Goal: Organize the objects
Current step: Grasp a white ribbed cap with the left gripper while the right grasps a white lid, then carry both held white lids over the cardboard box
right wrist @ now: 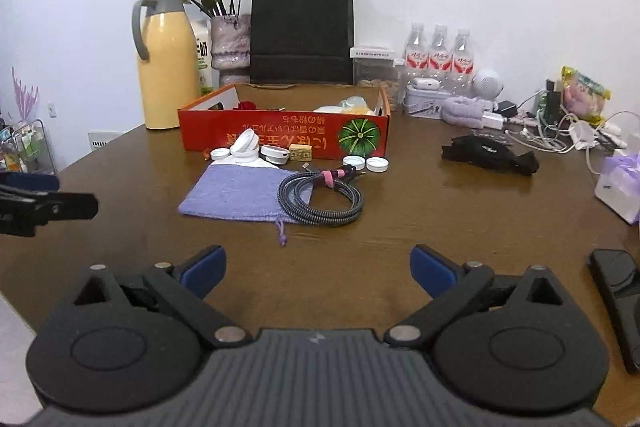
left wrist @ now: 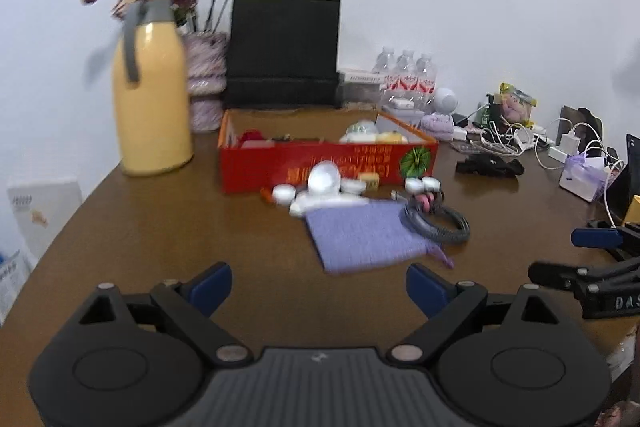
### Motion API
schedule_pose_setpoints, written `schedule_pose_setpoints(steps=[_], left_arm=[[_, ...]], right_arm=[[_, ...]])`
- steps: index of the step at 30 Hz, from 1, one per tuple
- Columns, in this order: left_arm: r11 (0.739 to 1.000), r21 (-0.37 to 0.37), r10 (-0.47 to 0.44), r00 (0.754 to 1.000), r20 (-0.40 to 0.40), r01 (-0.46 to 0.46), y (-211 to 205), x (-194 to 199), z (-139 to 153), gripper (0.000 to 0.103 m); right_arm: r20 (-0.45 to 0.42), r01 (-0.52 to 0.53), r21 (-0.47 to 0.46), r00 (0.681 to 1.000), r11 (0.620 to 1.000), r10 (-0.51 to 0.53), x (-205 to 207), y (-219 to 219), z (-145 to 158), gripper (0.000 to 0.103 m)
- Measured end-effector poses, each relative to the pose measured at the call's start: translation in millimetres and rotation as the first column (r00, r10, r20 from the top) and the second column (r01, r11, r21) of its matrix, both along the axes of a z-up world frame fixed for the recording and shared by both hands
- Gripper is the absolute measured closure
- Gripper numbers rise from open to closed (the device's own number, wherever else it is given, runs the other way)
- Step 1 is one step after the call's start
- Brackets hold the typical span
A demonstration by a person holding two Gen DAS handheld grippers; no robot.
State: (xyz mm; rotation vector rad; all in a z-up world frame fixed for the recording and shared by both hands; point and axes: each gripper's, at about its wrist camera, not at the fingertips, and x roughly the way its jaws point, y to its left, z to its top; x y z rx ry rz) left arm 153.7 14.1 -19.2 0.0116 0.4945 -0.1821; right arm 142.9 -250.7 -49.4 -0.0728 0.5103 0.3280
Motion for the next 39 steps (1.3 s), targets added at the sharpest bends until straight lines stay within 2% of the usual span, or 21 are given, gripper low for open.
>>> schedule_pose_setpoints(steps=[3,6,11,13,14,15,16,17,18,20,21,24,26,28,29,31,33,35,36,38,39], left_arm=[[0.998,-0.033,-0.06,0.997,0.056,0.062,0,48,2,0.016],[0.988,-0.069,-0.138,0.989,0.045,0.141,-4,111,1,0.021],[0.98,-0.028,-0.195,0.981,0.018,0.195,-22,192,-14,0.023],[0.979,-0.041,-0.203,0.978,-0.038,0.202,-25,217,-24,0.031],[0.977,-0.059,-0.207,0.976,-0.07,0.203,-24,226,-29,0.045],[0.974,-0.086,-0.216,0.97,-0.107,0.208,-22,234,-34,0.065],[0.969,-0.124,-0.229,0.965,-0.127,0.214,-17,238,-38,0.078],[0.959,-0.177,-0.249,0.959,-0.139,0.223,-10,241,-41,0.087],[0.947,-0.237,-0.254,0.956,-0.147,0.215,-1,242,-42,0.087],[0.93,-0.31,-0.261,0.949,-0.178,0.197,14,241,-41,0.088],[0.928,-0.324,-0.254,0.95,-0.184,0.186,18,238,-39,0.089],[0.933,-0.331,-0.204,0.966,-0.158,0.143,34,226,-28,0.089],[0.92,-0.373,-0.184,0.973,-0.138,0.121,47,220,-21,0.089],[0.904,-0.417,-0.171,0.974,-0.15,0.095,59,218,-22,0.089],[0.905,-0.42,-0.157,0.972,-0.173,0.071,62,218,-24,0.089],[0.927,-0.375,-0.111,0.976,-0.189,0.033,65,213,-26,0.089],[0.944,-0.331,-0.079,0.98,-0.181,0.015,67,205,-28,0.089],[0.961,-0.275,-0.032,0.985,-0.168,-0.016,67,198,-29,0.089],[0.975,-0.222,-0.007,0.986,-0.165,-0.03,64,194,-29,0.089],[0.992,-0.126,0.005,0.987,-0.16,-0.025,56,186,-30,0.089],[0.997,-0.069,0.009,0.989,-0.148,-0.02,51,180,-30,0.089]], right_arm=[[0.018,-0.013,-0.001,1.0,1.0,0.013,26,6,1,0.003],[0.02,-0.021,0.0,1.0,1.0,0.021,57,14,2,0.003],[0.032,-0.047,-0.003,0.998,0.999,0.047,107,26,4,0.004],[0.017,-0.04,-0.004,0.999,0.999,0.04,127,30,3,0.004],[0.008,-0.044,-0.001,0.999,0.999,0.044,133,31,2,0.005],[-0.002,-0.057,0.005,0.998,0.998,0.057,140,34,0,0.005],[-0.006,-0.068,0.008,0.998,0.998,0.068,144,37,-2,0.005],[-0.014,-0.081,0.006,0.997,0.997,0.081,149,41,-4,0.007],[-0.022,-0.096,-0.001,0.995,0.995,0.096,154,47,-6,0.007],[-0.037,-0.141,-0.012,0.989,0.99,0.14,164,61,-9,0.012],[-0.04,-0.177,-0.012,0.984,0.984,0.176,169,71,-10,0.013],[-0.045,-0.275,-0.027,0.961,0.961,0.274,182,102,-17,0.028],[-0.049,-0.316,-0.044,0.948,0.948,0.314,191,123,-22,0.047],[-0.073,-0.359,-0.039,0.932,0.933,0.355,200,143,-28,0.049],[-0.084,-0.374,-0.041,0.925,0.927,0.37,203,152,-30,0.049],[-0.097,-0.372,-0.09,0.926,0.924,0.364,206,165,-36,0.05],[-0.08,-0.329,-0.138,0.944,0.934,0.321,205,170,-39,0.047],[-0.08,-0.329,-0.108,0.943,0.938,0.322,210,170,-37,0.041],[-0.082,-0.327,-0.087,0.944,0.941,0.32,215,169,-36,0.042],[-0.119,-0.304,-0.058,0.948,0.951,0.295,230,169,-39,0.061],[-0.133,-0.289,-0.043,0.95,0.956,0.282,236,169,-40,0.063]])
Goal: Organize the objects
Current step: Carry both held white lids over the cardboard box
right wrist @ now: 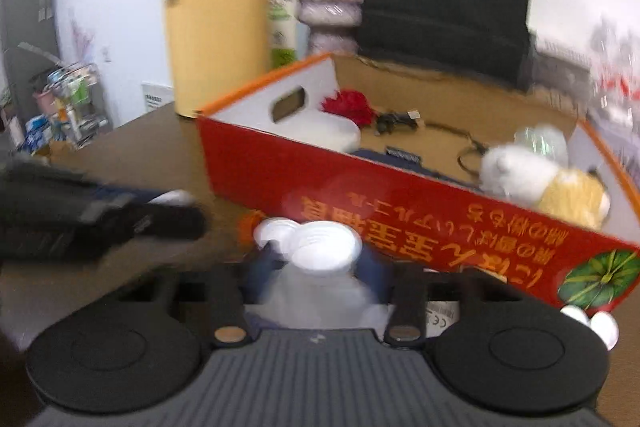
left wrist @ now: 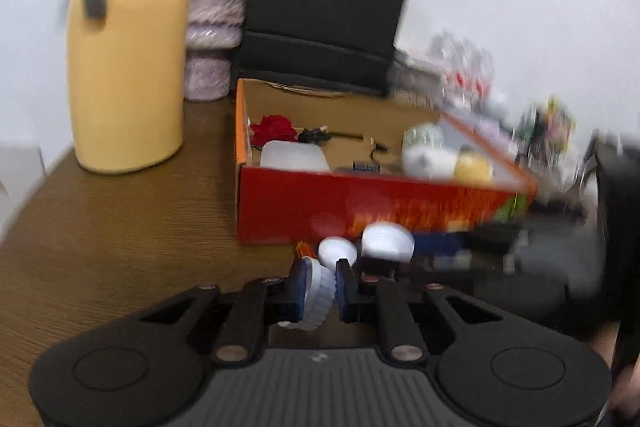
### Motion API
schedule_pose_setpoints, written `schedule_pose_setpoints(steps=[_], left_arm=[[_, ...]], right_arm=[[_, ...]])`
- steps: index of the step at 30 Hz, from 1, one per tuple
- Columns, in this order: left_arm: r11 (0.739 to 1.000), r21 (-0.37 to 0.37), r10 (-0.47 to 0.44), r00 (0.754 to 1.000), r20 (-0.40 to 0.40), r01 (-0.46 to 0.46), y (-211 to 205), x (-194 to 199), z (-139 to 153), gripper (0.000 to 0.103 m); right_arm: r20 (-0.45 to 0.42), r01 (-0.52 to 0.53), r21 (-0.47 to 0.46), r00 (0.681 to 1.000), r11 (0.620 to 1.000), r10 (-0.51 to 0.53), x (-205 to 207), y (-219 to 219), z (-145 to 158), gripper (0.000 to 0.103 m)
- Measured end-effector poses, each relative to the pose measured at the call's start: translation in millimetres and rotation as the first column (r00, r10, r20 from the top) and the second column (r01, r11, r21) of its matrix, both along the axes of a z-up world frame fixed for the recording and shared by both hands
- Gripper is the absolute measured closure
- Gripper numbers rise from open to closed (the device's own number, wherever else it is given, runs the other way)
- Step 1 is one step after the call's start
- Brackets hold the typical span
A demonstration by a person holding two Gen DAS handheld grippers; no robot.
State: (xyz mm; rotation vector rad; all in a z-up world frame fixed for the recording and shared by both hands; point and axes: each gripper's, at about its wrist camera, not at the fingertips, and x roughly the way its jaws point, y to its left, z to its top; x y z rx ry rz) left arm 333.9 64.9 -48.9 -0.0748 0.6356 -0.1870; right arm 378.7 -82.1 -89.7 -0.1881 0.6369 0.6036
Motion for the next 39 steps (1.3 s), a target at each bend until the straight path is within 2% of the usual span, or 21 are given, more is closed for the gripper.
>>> schedule_pose_setpoints(steps=[2,3,7,10,11,13,14,15,16,18,20,23,26,28,29,32,35,37,39], left_arm=[[0.995,0.096,-0.002,1.0,0.022,0.0,-9,-17,-1,0.089],[0.993,0.119,-0.008,1.0,0.026,0.005,-12,-28,-2,0.089],[0.992,0.119,-0.045,0.999,0.01,0.044,-25,-82,-7,0.089],[0.988,0.14,-0.073,0.997,0.013,0.07,-43,-123,-15,0.088],[0.987,0.144,-0.08,0.997,0.012,0.077,-48,-134,-18,0.084],[0.984,0.152,-0.099,0.995,0.002,0.098,-58,-154,-20,0.083],[0.983,0.146,-0.112,0.994,0.007,0.109,-60,-162,-19,0.073],[0.983,0.136,-0.124,0.992,0.01,0.121,-62,-170,-19,0.055],[0.984,0.124,-0.128,0.992,0.012,0.126,-62,-177,-17,0.048],[0.985,0.101,-0.143,0.989,0.033,0.139,-60,-190,-13,0.044],[0.988,0.104,-0.123,0.989,0.077,0.114,-57,-197,-11,0.041],[0.989,0.147,-0.017,0.996,0.091,0.004,-53,-195,-11,0.04],[0.989,0.145,-0.017,0.998,0.066,0.007,-51,-188,-16,0.04],[0.992,0.127,-0.002,1.0,0.021,-0.001,-49,-180,-22,0.051],[0.993,0.119,-0.002,1.0,0.024,-0.001,-49,-179,-24,0.064],[0.994,0.074,-0.079,0.996,0.029,0.076,-45,-174,-24,0.065],[0.99,0.026,-0.139,0.988,0.071,0.138,-44,-161,-10,0.065],[0.986,0.022,-0.164,0.981,0.099,0.163,-41,-134,10,0.065],[0.987,0.031,-0.161,0.98,0.117,0.158,-36,-90,36,0.065]], right_arm=[[-0.01,0.014,0.031,1.0,0.999,-0.014,-3,-6,2,0.063],[0.005,0.011,0.036,1.0,0.999,-0.011,-12,-11,5,0.063],[0.071,0.001,0.025,0.997,1.0,-0.003,-71,-34,19,0.063],[0.06,0.002,0.026,0.998,1.0,-0.004,-122,-55,18,0.063],[0.059,0.006,0.024,0.998,1.0,-0.008,-138,-62,16,0.063],[0.059,0.021,0.008,0.998,1.0,-0.021,-171,-77,12,0.063],[0.057,0.028,0.0,0.998,1.0,-0.027,-184,-83,10,0.062],[0.052,0.039,-0.001,0.998,0.999,-0.038,-194,-89,8,0.062],[0.041,0.05,0.002,0.998,0.999,-0.05,-201,-93,5,0.062],[0.023,0.067,0.012,0.997,0.998,-0.068,-215,-103,1,0.062],[0.026,0.075,0.011,0.997,0.997,-0.075,-228,-108,-2,0.061],[0.032,0.089,0.015,0.996,0.996,-0.089,-233,-110,-5,0.058],[0.048,0.1,0.002,0.994,0.995,-0.1,-234,-108,-6,0.057],[0.046,0.101,0.009,0.994,0.995,-0.101,-234,-109,-6,0.057],[0.041,0.101,0.013,0.994,0.995,-0.102,-233,-109,-6,0.062],[0.03,0.1,0.028,0.994,0.995,-0.101,-230,-112,-5,0.062],[0.035,0.093,0.058,0.995,0.994,-0.095,-219,-114,6,0.062],[0.075,0.08,0.069,0.994,0.994,-0.085,-200,-114,23,0.062],[0.117,0.051,0.073,0.991,0.996,-0.059,-164,-112,45,0.062]])
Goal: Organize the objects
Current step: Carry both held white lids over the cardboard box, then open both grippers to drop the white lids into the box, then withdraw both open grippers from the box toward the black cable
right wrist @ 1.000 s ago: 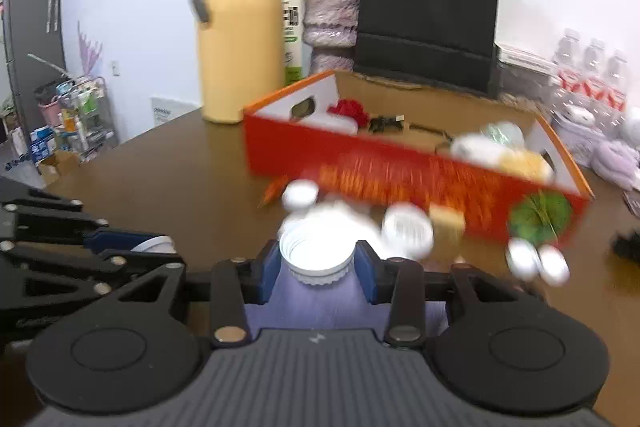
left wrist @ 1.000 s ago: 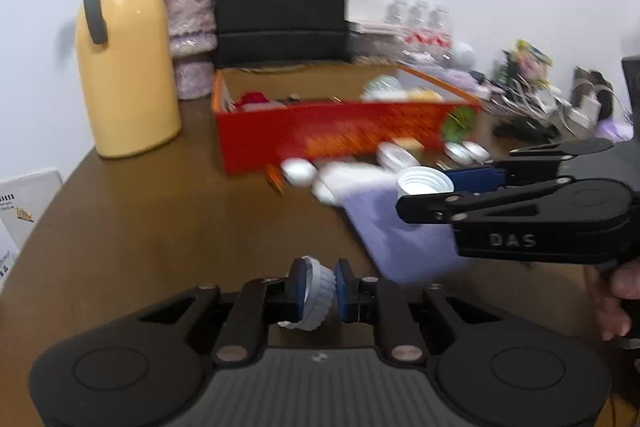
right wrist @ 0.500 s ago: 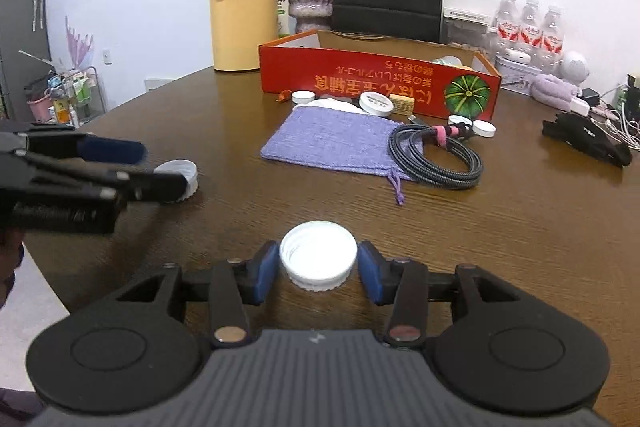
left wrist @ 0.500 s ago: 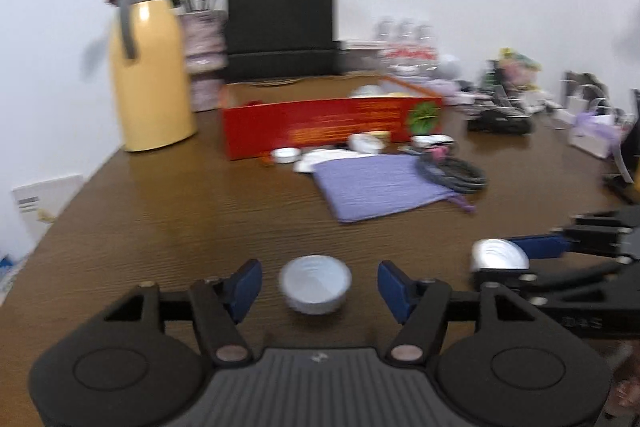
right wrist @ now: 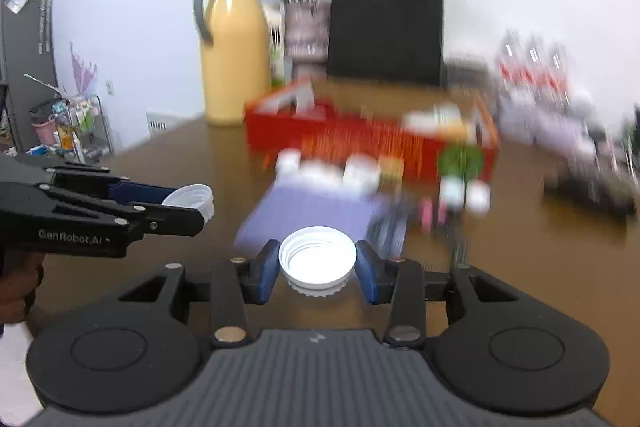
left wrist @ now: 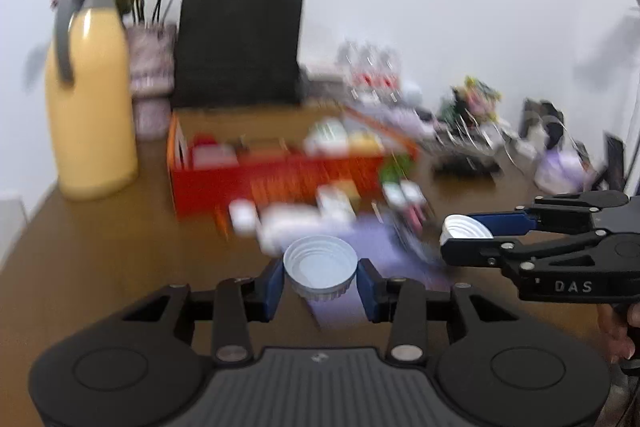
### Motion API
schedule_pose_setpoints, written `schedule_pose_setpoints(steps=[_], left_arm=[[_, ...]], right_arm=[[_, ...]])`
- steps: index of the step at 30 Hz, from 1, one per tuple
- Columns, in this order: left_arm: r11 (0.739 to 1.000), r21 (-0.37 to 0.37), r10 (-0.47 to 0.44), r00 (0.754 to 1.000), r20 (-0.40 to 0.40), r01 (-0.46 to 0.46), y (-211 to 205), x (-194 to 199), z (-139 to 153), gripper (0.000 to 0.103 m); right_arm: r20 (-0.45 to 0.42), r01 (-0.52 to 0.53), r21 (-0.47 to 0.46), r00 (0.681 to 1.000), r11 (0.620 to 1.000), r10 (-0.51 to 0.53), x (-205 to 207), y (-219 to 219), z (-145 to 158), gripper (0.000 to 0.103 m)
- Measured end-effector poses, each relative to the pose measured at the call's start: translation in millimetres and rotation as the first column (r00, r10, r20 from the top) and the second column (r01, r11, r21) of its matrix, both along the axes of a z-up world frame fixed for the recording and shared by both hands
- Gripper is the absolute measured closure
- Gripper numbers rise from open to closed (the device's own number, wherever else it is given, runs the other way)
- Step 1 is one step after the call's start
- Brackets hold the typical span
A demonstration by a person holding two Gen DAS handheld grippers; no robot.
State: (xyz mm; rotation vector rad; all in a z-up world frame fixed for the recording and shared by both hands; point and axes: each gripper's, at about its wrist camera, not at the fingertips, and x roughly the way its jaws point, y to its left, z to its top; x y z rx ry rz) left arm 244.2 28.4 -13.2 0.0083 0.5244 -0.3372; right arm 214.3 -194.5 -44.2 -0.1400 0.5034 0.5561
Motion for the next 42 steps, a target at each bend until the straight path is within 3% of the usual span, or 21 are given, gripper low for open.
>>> schedule_pose_setpoints(steps=[3,5,9,11,16,19,24,26,31,34,37,39,41,42], left_arm=[[0.999,0.038,-0.004,1.0,0.013,0.003,3,85,33,0.065],[0.998,0.064,0.006,0.999,-0.039,-0.004,4,147,43,0.065],[0.999,0.042,-0.017,0.977,-0.213,0.026,8,264,30,0.065],[0.995,0.096,0.04,0.963,-0.267,-0.014,9,305,13,0.065],[0.989,0.141,0.093,0.904,-0.418,-0.037,11,351,-19,0.065],[0.985,0.173,0.095,0.902,-0.42,-0.023,8,355,-15,0.064],[0.986,0.164,0.094,0.892,-0.442,-0.023,13,349,-11,0.06],[0.984,0.175,0.102,0.906,-0.411,-0.032,10,340,-3,0.058],[0.983,0.178,0.112,0.934,-0.339,-0.053,10,291,32,0.041],[0.984,0.17,0.105,0.953,-0.285,-0.058,8,235,58,0.031],[0.989,0.144,0.067,0.976,-0.209,-0.037,7,160,81,0.022],[0.988,0.149,0.056,0.988,-0.145,-0.034,7,106,87,0.015],[0.988,0.148,0.056,0.996,-0.065,-0.046,6,46,85,0.009],[0.988,0.145,0.058,0.998,-0.034,-0.053,5,17,81,0.005]], right_arm=[[0.065,-0.023,-0.019,0.998,1.0,0.024,73,10,30,0.062],[0.046,-0.021,-0.009,0.999,1.0,0.022,129,21,42,0.062],[-0.103,-0.01,0.032,0.995,0.999,0.013,252,52,46,0.062],[-0.232,0.026,0.079,0.973,0.997,-0.007,309,66,32,0.062],[-0.383,0.106,-0.036,0.917,0.994,-0.111,392,112,-10,0.062],[-0.4,0.126,-0.087,0.904,0.988,-0.151,407,122,-22,0.062],[-0.401,0.113,-0.12,0.903,0.986,-0.152,415,131,-24,0.057],[-0.369,0.122,-0.113,0.916,0.986,-0.155,407,128,-15,0.053],[-0.313,0.117,-0.063,0.941,0.991,-0.131,372,104,26,0.045],[-0.27,0.115,-0.028,0.956,0.993,-0.119,328,76,52,0.033],[-0.246,0.095,0.01,0.965,0.995,-0.09,267,42,69,0.029],[-0.205,0.067,0.026,0.977,0.997,-0.06,215,20,78,0.019],[-0.126,0.045,0.026,0.991,0.999,-0.041,154,0,83,0.003],[-0.089,0.045,0.026,0.995,0.999,-0.042,126,-9,85,0.001]])
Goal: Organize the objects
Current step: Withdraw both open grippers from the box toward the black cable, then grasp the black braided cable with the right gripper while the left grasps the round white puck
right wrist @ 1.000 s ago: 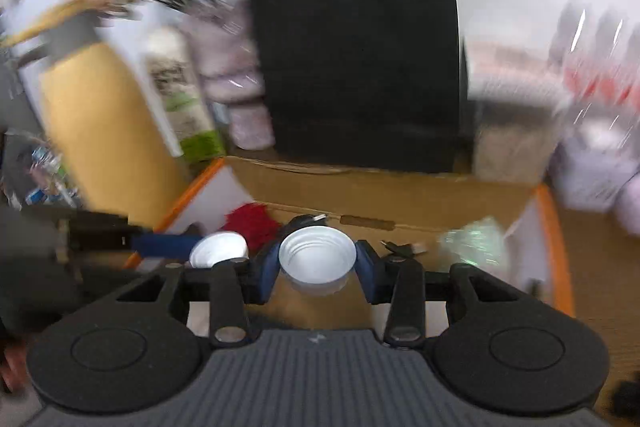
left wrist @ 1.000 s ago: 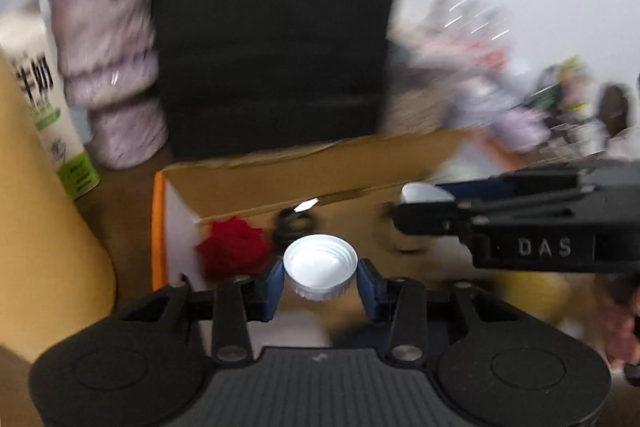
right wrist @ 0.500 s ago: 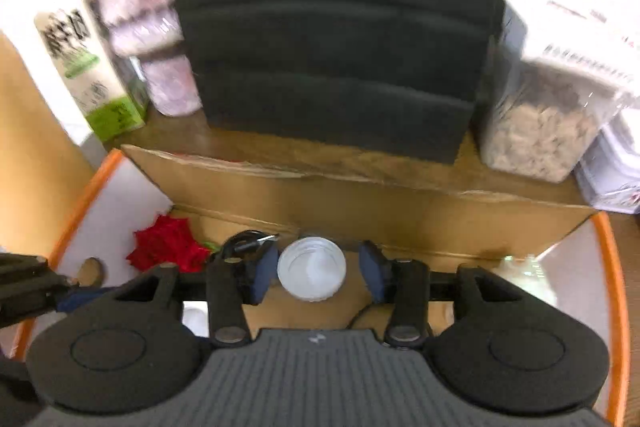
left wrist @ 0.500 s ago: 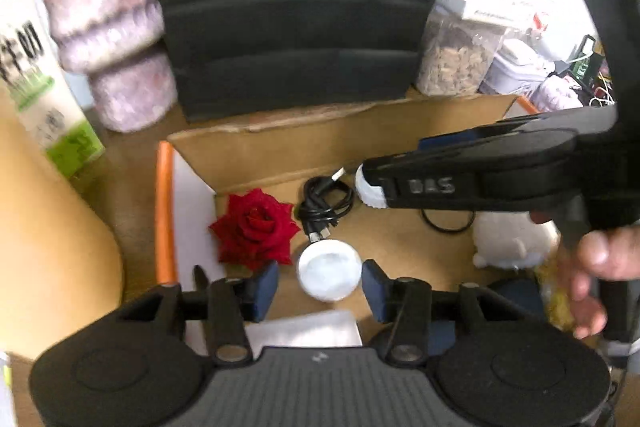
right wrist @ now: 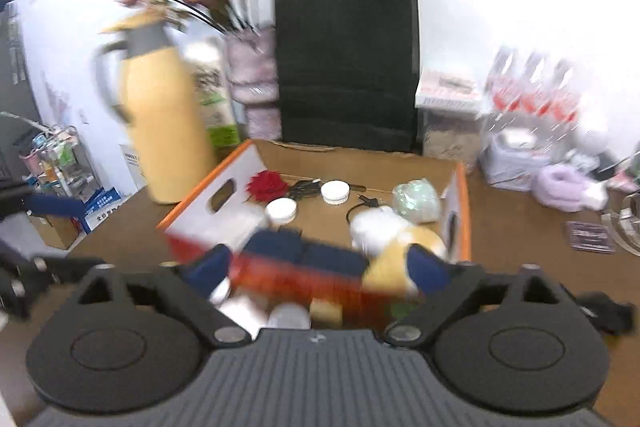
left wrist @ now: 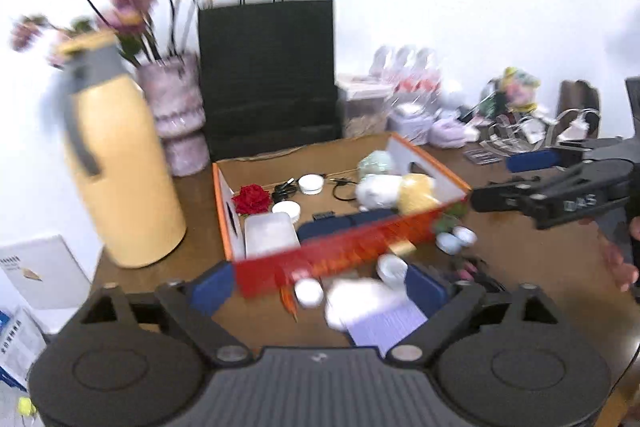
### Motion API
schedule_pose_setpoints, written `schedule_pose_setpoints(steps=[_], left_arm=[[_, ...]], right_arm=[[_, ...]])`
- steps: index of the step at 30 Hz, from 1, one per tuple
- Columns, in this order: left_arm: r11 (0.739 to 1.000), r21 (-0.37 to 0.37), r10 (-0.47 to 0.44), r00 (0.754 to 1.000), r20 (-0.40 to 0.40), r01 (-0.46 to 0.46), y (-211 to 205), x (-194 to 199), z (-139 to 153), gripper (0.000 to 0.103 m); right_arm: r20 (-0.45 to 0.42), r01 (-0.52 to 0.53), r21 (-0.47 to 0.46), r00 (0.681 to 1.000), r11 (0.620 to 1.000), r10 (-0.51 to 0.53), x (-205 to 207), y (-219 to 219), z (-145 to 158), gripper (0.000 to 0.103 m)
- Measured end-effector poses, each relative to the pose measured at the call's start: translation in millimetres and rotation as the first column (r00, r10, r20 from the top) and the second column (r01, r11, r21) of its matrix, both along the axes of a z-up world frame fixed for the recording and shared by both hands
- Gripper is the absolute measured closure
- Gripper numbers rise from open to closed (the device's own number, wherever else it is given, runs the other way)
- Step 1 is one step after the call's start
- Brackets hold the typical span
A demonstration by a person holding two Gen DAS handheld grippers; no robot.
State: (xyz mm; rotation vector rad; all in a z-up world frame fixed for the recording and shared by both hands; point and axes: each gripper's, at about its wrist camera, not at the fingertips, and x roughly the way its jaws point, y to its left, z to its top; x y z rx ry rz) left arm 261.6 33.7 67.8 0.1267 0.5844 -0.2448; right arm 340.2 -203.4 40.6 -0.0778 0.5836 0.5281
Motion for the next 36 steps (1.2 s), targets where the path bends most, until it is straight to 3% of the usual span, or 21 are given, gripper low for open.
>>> schedule_pose_setpoints(steps=[6,8,10,12,15,18,23,27,28,30,34,36], left_arm=[[0.997,-0.072,0.036,0.999,0.037,-0.033,-8,-129,-37,0.002],[0.992,-0.105,0.078,0.997,0.022,-0.075,-7,-156,-51,0.001],[0.987,-0.129,0.094,0.995,-0.022,-0.096,-7,-169,-64,0.0],[0.988,-0.114,0.096,0.993,-0.068,-0.103,-11,-168,-72,0.0],[0.989,-0.079,0.121,0.991,-0.05,-0.125,-18,-162,-75,0.001],[0.988,-0.096,0.118,0.993,-0.027,-0.12,-21,-155,-75,0.0],[0.988,-0.095,0.116,0.991,-0.066,-0.122,-24,-137,-84,0.001],[0.989,-0.124,0.068,0.994,-0.083,-0.078,-38,-101,-88,0.016],[0.99,-0.129,0.041,0.996,-0.078,-0.051,-46,-89,-89,0.018],[0.993,-0.119,-0.007,0.997,-0.076,-0.002,-66,-64,-92,0.03],[0.995,-0.067,-0.074,0.996,-0.041,0.071,-96,-18,-100,0.034],[0.996,-0.06,-0.063,0.997,-0.055,0.06,-99,8,-104,0.037]], right_arm=[[0.133,-0.007,-0.023,0.991,1.0,0.01,-149,-45,-22,0.0],[0.167,0.05,-0.062,0.985,0.997,-0.039,-186,-59,-38,0.0],[0.115,0.141,-0.023,0.984,0.99,-0.137,-212,-76,-50,0.0],[0.026,0.168,0.074,0.985,0.983,-0.17,-224,-94,-61,0.0],[-0.057,0.18,0.102,0.983,0.978,-0.175,-222,-104,-73,0.0],[0.001,0.238,0.02,0.971,0.971,-0.238,-220,-97,-71,0.0],[0.045,0.207,-0.024,0.978,0.978,-0.206,-209,-81,-76,0.0],[0.049,0.212,-0.043,0.976,0.976,-0.21,-182,-78,-85,0.001],[0.051,0.204,-0.037,0.978,0.978,-0.202,-174,-77,-87,0.004],[0.046,0.19,-0.039,0.981,0.981,-0.188,-150,-73,-90,0.01],[0.034,0.154,-0.044,0.988,0.987,-0.152,-105,-62,-94,0.025],[0.026,0.148,-0.047,0.989,0.988,-0.147,-85,-56,-97,0.029]])
